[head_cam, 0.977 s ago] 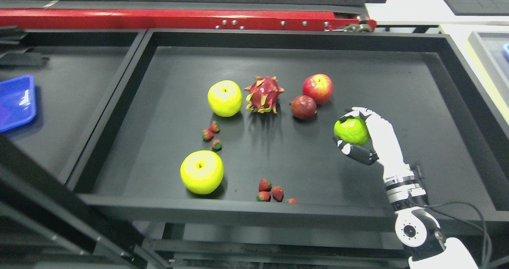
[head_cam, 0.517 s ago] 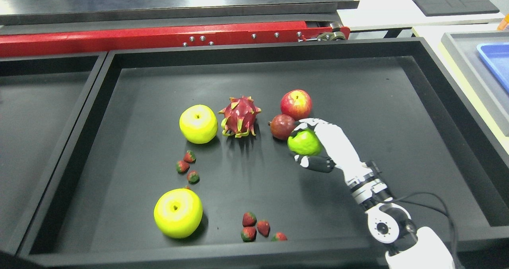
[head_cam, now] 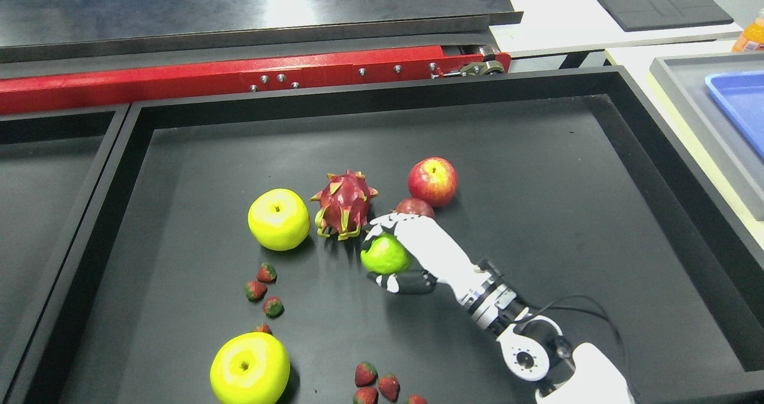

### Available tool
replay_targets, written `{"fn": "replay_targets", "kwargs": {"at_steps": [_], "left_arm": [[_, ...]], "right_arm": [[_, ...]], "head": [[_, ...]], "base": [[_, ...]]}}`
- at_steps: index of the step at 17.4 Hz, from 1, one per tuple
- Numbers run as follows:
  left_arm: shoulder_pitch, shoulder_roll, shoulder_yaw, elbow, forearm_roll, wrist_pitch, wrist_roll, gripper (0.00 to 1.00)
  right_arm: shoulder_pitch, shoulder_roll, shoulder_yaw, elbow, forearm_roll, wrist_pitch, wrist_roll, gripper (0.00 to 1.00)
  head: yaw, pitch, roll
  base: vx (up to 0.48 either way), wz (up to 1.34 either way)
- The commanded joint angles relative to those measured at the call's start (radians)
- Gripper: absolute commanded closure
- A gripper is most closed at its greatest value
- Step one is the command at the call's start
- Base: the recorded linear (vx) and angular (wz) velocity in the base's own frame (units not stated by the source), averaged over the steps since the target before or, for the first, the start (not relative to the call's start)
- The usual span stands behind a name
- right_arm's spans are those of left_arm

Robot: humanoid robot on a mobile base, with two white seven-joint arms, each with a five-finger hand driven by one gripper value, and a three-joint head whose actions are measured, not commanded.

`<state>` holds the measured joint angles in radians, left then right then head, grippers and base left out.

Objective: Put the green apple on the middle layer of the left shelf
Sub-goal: 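Lower the green apple onto the tray beside the red apples, then open the right hand to release the apple and withdraw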

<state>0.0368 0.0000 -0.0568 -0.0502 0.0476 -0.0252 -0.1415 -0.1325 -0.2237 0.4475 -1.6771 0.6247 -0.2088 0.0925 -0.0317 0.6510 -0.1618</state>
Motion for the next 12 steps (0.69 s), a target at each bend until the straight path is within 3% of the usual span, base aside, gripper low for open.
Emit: {"fn": "replay_targets", "kwargs": {"at_steps": [1, 4, 7, 9, 12], "left_arm": [[0.0, 0.017, 0.0, 0.0, 0.0, 0.001, 0.0, 0.0], [0.0, 0.017, 0.0, 0.0, 0.0, 0.001, 0.0, 0.0], [0.0, 0.017, 0.0, 0.0, 0.0, 0.001, 0.0, 0.0], [0.0, 0.017, 0.0, 0.0, 0.0, 0.001, 0.0, 0.0], [0.0, 0.017, 0.0, 0.0, 0.0, 0.001, 0.0, 0.0]], "right_arm": [[0.019, 0.052, -0.004, 0.042, -0.08, 0.006, 0.046, 0.0], [0.049, 0.073, -0.204, 0.04, -0.236, 0.0, 0.041, 0.0], [0.143, 0.159, -0.407, 0.04, -0.512, -0.003, 0.064, 0.0], [0.198, 0.187, -0.487, 0.04, -0.603, -0.004, 0.085, 0.0], [0.275, 0.206, -0.515, 0.039, -0.622, -0.079, 0.087, 0.0]], "head": [[0.0, 0.0, 0.0], [0.0, 0.0, 0.0], [0.0, 0.0, 0.0], [0.0, 0.0, 0.0], [0.0, 0.0, 0.0]], "base": [[0.101, -0.1], [0.067, -0.03], [0.042, -0.03], [0.0, 0.0], [0.0, 0.0]]}}
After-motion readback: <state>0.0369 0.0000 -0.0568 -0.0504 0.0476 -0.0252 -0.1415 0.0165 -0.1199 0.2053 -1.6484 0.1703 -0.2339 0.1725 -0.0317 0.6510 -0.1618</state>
